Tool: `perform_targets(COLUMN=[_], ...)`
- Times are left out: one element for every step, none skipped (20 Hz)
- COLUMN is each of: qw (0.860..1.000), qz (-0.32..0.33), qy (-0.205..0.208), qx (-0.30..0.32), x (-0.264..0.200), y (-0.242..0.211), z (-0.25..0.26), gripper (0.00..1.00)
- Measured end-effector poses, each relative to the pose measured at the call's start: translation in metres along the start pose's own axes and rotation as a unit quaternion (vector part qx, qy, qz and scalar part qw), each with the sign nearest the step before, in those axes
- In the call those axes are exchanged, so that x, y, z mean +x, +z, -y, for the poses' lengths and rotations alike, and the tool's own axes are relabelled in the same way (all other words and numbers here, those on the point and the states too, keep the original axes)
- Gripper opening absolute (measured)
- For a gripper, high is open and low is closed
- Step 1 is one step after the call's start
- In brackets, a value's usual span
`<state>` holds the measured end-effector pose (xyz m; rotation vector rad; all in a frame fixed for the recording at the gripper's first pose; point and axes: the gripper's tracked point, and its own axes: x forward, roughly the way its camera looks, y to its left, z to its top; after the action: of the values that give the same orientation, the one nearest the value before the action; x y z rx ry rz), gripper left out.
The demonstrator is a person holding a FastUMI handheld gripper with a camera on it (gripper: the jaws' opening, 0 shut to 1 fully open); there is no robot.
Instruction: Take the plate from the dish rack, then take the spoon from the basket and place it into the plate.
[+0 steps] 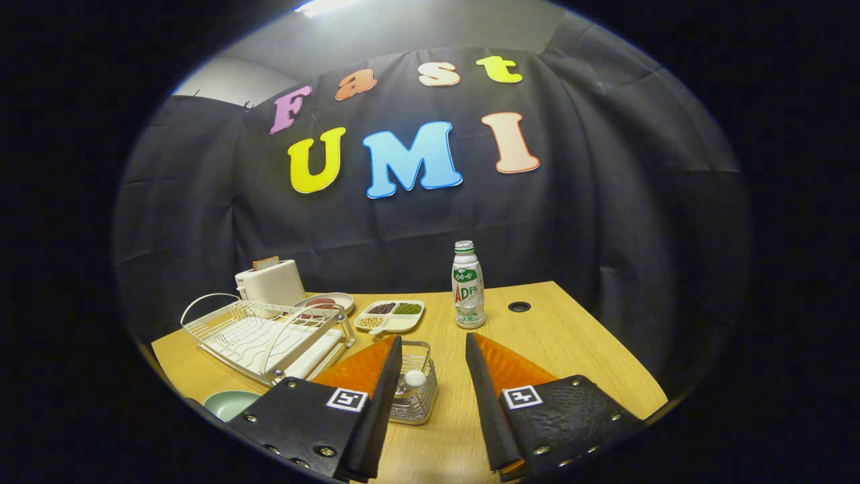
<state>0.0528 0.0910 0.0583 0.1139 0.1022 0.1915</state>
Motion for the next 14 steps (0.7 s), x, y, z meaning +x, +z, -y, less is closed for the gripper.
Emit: perform_targets(qw=[1.0, 1.0, 1.0, 1.0, 1.0, 1.0, 1.0, 1.0, 1.0, 1.0, 0.999, 0.999, 0.999, 0.999], qz=[0.008, 0.008, 0.006, 0.004, 0.004, -0.004, -0.005, -0.008, -0.008, -0.005, -0.01, -0.018, -0.02, -0.02], qy=[-0.009, -0.006, -0.002, -0.004, 0.001, -0.002, 0.004, 0.01, 0.02, 0.014, 0.022, 0.026, 0.029, 0.026], qx=[0.001, -0.005, -0.009, -0.013, -0.007, 0.0, 0.012, 0.018, 0.019, 0.019, 0.021, 0.02, 0.017, 0.01], x=[0.005, 0.005, 0.008, 0.009, 0.011, 0.012, 0.011, 0.012, 0.009, 0.006, 0.006, 0.004, 0.006, 0.006], y=[0.003, 0.002, 0.001, 0.0, 0.0, -0.003, -0.002, -0.003, -0.003, 0.0, 0.001, -0.001, 0.001, 0.006], z=[0.002, 0.001, -0.003, -0.003, -0.005, -0.002, -0.003, -0.004, -0.006, -0.003, -0.009, -0.011, -0.014, -0.015], gripper=[0.37, 0.26, 0.18, 0.18, 0.18, 0.18, 0.18, 0.18, 0.18, 0.18, 0.06, 0.06, 0.06, 0.06])
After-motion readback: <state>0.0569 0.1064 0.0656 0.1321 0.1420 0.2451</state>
